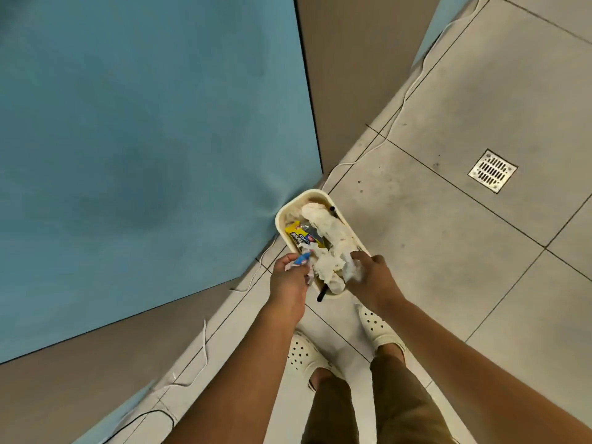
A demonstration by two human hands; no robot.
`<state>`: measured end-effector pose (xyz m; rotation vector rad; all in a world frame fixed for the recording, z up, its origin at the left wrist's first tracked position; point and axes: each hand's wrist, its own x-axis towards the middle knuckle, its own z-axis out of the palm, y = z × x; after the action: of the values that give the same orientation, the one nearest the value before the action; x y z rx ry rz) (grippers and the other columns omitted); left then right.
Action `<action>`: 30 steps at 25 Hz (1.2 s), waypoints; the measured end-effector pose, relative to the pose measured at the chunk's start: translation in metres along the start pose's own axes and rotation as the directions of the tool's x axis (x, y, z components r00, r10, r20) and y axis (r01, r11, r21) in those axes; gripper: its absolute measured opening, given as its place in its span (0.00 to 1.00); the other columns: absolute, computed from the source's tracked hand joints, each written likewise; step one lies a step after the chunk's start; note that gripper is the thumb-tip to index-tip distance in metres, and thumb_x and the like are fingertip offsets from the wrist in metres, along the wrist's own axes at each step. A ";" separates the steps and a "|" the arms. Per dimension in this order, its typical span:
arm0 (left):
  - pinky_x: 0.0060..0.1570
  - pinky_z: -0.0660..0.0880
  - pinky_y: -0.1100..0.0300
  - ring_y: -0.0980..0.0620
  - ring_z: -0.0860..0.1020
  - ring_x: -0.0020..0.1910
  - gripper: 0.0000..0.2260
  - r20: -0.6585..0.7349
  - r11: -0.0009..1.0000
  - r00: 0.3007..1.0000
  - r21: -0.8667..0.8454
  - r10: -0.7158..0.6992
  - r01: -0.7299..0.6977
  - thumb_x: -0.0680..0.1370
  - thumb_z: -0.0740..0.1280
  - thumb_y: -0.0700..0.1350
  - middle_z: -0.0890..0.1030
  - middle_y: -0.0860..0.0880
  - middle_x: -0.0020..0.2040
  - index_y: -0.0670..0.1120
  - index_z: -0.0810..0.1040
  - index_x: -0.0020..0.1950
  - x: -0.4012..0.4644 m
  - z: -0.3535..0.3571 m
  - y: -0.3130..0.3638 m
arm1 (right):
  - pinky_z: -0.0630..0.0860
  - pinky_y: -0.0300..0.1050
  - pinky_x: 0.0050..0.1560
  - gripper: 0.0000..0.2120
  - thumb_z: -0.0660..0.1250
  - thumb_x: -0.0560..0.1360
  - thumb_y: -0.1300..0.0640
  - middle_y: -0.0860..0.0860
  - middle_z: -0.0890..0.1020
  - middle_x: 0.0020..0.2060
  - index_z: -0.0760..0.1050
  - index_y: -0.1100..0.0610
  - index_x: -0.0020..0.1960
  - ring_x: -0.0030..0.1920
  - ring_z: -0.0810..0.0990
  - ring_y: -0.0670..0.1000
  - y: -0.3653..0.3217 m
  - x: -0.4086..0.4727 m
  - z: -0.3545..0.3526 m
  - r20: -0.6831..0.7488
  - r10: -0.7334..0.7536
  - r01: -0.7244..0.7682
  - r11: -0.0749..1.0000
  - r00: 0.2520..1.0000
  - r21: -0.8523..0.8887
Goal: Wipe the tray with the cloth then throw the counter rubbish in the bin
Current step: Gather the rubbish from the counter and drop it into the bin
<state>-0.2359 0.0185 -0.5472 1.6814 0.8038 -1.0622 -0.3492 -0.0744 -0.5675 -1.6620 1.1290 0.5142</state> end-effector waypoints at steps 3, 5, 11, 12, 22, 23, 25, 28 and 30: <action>0.37 0.72 0.62 0.52 0.75 0.37 0.14 -0.048 0.996 0.999 0.082 0.024 -0.020 0.76 0.64 0.31 0.76 0.46 0.42 0.51 0.72 0.42 0.037 0.013 0.002 | 0.68 0.39 0.48 0.24 0.66 0.70 0.64 0.57 0.69 0.60 0.67 0.55 0.65 0.54 0.74 0.59 0.007 0.028 0.016 -0.049 -0.106 0.107 0.994 0.993 0.017; 0.38 0.72 0.62 0.51 0.74 0.37 0.14 -0.072 0.995 0.996 0.094 0.049 -0.042 0.76 0.64 0.32 0.76 0.47 0.41 0.52 0.71 0.41 0.055 0.022 0.005 | 0.70 0.44 0.54 0.22 0.65 0.68 0.66 0.57 0.71 0.59 0.69 0.57 0.62 0.57 0.73 0.60 0.005 0.041 0.024 -0.096 -0.156 0.159 0.987 0.983 0.029; 0.33 0.74 0.63 0.52 0.77 0.39 0.13 0.006 0.992 0.993 -0.052 0.115 -0.115 0.77 0.62 0.32 0.77 0.44 0.50 0.50 0.73 0.52 0.092 0.043 0.001 | 0.62 0.49 0.70 0.27 0.65 0.74 0.58 0.53 0.61 0.71 0.62 0.54 0.71 0.72 0.60 0.56 0.014 0.068 0.044 -0.141 -0.339 0.315 0.934 0.930 -0.170; 0.33 0.75 0.63 0.52 0.78 0.40 0.16 0.066 0.994 0.993 -0.052 0.095 -0.092 0.77 0.61 0.32 0.78 0.45 0.50 0.50 0.73 0.57 0.093 0.043 -0.002 | 0.56 0.49 0.73 0.30 0.62 0.76 0.56 0.52 0.55 0.75 0.55 0.53 0.75 0.75 0.52 0.55 0.021 0.070 0.048 -0.092 -0.356 0.322 0.909 0.930 -0.266; 0.58 0.71 0.60 0.53 0.73 0.60 0.24 0.059 0.853 0.934 0.390 0.353 -0.347 0.77 0.63 0.41 0.72 0.52 0.67 0.54 0.64 0.72 0.090 0.016 -0.029 | 0.56 0.51 0.74 0.34 0.59 0.77 0.54 0.53 0.48 0.76 0.45 0.54 0.77 0.76 0.51 0.56 0.041 0.065 0.067 0.066 -0.247 0.246 0.833 0.967 -0.496; 0.61 0.70 0.59 0.52 0.71 0.64 0.24 0.071 0.821 0.923 0.434 0.378 -0.370 0.78 0.64 0.42 0.70 0.51 0.69 0.53 0.63 0.73 0.092 0.015 -0.029 | 0.52 0.50 0.74 0.35 0.58 0.78 0.53 0.51 0.42 0.76 0.40 0.53 0.76 0.76 0.45 0.54 0.040 0.071 0.069 0.125 -0.176 0.215 0.850 0.976 -0.481; 0.65 0.66 0.58 0.50 0.68 0.69 0.24 0.119 0.757 0.921 0.535 0.372 -0.375 0.78 0.63 0.42 0.67 0.49 0.72 0.51 0.62 0.74 0.095 0.012 -0.031 | 0.49 0.52 0.75 0.37 0.58 0.78 0.52 0.50 0.38 0.76 0.37 0.54 0.76 0.76 0.41 0.54 0.040 0.087 0.071 0.182 -0.087 0.165 0.864 0.979 -0.475; 0.65 0.67 0.58 0.50 0.68 0.69 0.23 0.183 0.700 0.934 0.622 0.307 -0.351 0.79 0.62 0.42 0.69 0.48 0.71 0.52 0.63 0.73 0.093 0.004 -0.033 | 0.47 0.54 0.75 0.37 0.59 0.78 0.51 0.52 0.40 0.76 0.37 0.54 0.76 0.76 0.41 0.54 0.037 0.104 0.069 0.219 0.006 0.106 0.862 0.976 -0.495; 0.63 0.70 0.57 0.50 0.71 0.66 0.22 0.186 0.727 0.934 0.589 0.304 -0.354 0.78 0.62 0.41 0.70 0.49 0.69 0.52 0.65 0.72 0.092 -0.002 -0.031 | 0.48 0.52 0.75 0.35 0.59 0.78 0.53 0.51 0.42 0.77 0.41 0.53 0.77 0.76 0.43 0.54 0.035 0.109 0.061 0.207 0.009 0.084 0.896 0.978 -0.437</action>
<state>-0.2250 0.0342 -0.6426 2.2079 0.0642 -1.1951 -0.3172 -0.0673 -0.6933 -1.9611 0.8650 0.9517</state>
